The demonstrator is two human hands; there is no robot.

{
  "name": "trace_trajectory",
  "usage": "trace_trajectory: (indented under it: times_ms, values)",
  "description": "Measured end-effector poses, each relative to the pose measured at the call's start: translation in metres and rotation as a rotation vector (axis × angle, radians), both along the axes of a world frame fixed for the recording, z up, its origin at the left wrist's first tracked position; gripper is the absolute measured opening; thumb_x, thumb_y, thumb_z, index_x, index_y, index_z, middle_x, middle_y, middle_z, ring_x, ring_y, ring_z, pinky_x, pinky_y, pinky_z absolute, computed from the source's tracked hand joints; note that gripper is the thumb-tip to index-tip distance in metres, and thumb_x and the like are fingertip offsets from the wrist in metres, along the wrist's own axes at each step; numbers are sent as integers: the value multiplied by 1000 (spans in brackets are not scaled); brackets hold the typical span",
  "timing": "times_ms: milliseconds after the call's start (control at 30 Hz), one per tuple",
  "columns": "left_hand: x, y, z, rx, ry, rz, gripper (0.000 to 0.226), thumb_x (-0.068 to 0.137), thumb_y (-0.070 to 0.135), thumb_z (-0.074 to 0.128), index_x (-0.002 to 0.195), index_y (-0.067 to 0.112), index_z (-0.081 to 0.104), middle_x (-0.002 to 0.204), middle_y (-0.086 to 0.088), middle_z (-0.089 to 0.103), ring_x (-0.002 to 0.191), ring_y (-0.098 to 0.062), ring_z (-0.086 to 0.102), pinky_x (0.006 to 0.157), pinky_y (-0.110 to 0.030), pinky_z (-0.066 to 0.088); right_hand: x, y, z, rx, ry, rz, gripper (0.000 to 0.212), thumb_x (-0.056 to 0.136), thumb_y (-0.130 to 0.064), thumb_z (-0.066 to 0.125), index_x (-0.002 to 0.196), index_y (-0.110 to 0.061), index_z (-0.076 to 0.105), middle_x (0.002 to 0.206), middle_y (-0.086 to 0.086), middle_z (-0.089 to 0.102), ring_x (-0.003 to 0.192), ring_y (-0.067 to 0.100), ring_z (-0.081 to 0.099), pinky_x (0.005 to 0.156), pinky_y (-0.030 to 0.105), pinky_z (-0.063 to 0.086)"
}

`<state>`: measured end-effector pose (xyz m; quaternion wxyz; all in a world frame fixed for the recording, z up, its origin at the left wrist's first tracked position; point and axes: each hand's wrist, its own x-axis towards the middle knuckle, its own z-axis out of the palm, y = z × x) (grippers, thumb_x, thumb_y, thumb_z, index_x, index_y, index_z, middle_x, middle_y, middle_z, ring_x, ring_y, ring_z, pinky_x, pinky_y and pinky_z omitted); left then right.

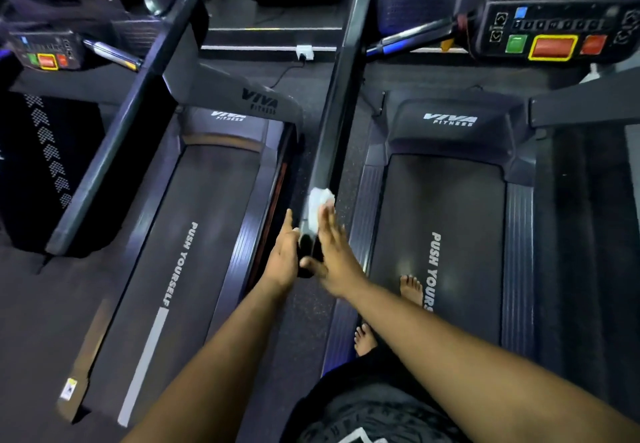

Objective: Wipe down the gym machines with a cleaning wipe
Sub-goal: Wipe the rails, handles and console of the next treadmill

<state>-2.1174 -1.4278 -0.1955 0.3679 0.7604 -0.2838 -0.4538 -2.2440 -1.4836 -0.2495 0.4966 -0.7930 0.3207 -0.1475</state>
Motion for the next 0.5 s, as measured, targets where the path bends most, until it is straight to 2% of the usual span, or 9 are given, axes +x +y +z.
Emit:
trace_trajectory:
  times_ms: [67, 167, 267, 333, 367, 400, 433, 467, 500]
  values:
    - [0, -6, 2, 20, -50, -48, 79, 92, 53, 29, 163, 22, 15, 169, 6, 16, 154, -5, 15, 128, -36, 14, 13, 0, 7, 204, -122, -153, 111, 80, -91, 23, 154, -21, -21, 164, -3, -30, 153, 15, -22, 127, 41, -5]
    - [-3, -10, 2, -16, -124, -113, 73, 97, 46, 29, 163, 18, 14, 169, 4, 14, 153, -3, 14, 128, -31, 14, 15, 19, 12, 388, -259, -253, 114, 76, -94, 24, 158, -25, -14, 164, -14, -24, 153, 5, -17, 125, 25, -4]
    - [-4, -14, -4, -13, -196, -114, 73, 97, 44, 30, 163, 16, 17, 169, 3, 17, 153, -1, 15, 125, -23, 14, 5, 42, 5, 499, -354, -298, 108, 77, -93, 28, 160, -28, 5, 168, -14, -4, 153, -3, -5, 123, 18, 4]
    - [-5, -19, -5, -14, -244, -108, 72, 96, 41, 31, 161, 13, 18, 168, 1, 18, 153, -4, 16, 127, -28, 14, 14, 30, 5, 559, -432, -459, 93, 82, -89, 32, 154, -31, 23, 167, -7, 14, 153, 1, 10, 123, 19, 14]
    - [-5, -23, -6, -16, -262, -108, 72, 96, 40, 31, 161, 12, 18, 168, 0, 18, 153, -5, 16, 127, -30, 15, 22, 15, 9, 591, -449, -546, 87, 85, -86, 34, 148, -26, 34, 163, 0, 27, 149, 3, 26, 119, 20, 23]
    - [-5, -25, -5, -16, -272, -108, 72, 96, 39, 31, 161, 11, 18, 168, -1, 18, 153, -7, 17, 127, -32, 15, 30, 1, 10, 588, -423, -613, 80, 89, -80, 38, 138, -16, 44, 151, 7, 44, 135, 0, 44, 110, 18, 33]
    - [-5, -29, -4, -14, -280, -107, 72, 96, 38, 30, 161, 11, 17, 168, -2, 19, 153, -8, 18, 127, -33, 16, 37, -13, 13, 577, -362, -667, 67, 96, -70, 41, 123, -9, 46, 129, 11, 55, 113, -6, 53, 98, 18, 40]
    - [-6, -32, -3, -15, -288, -106, 71, 96, 38, 30, 161, 11, 18, 168, -3, 20, 154, -9, 19, 127, -34, 17, 43, -20, 15, 576, -344, -684, 48, 103, -54, 42, 113, -7, 43, 113, 10, 56, 96, -10, 52, 90, 21, 41]
    - [-5, -35, -1, -16, -291, -109, 71, 97, 39, 30, 161, 11, 18, 168, -4, 21, 154, -10, 19, 127, -34, 18, 46, -22, 15, 567, -361, -678, 33, 106, -40, 41, 112, -7, 41, 108, 5, 55, 92, -13, 51, 90, 24, 40]
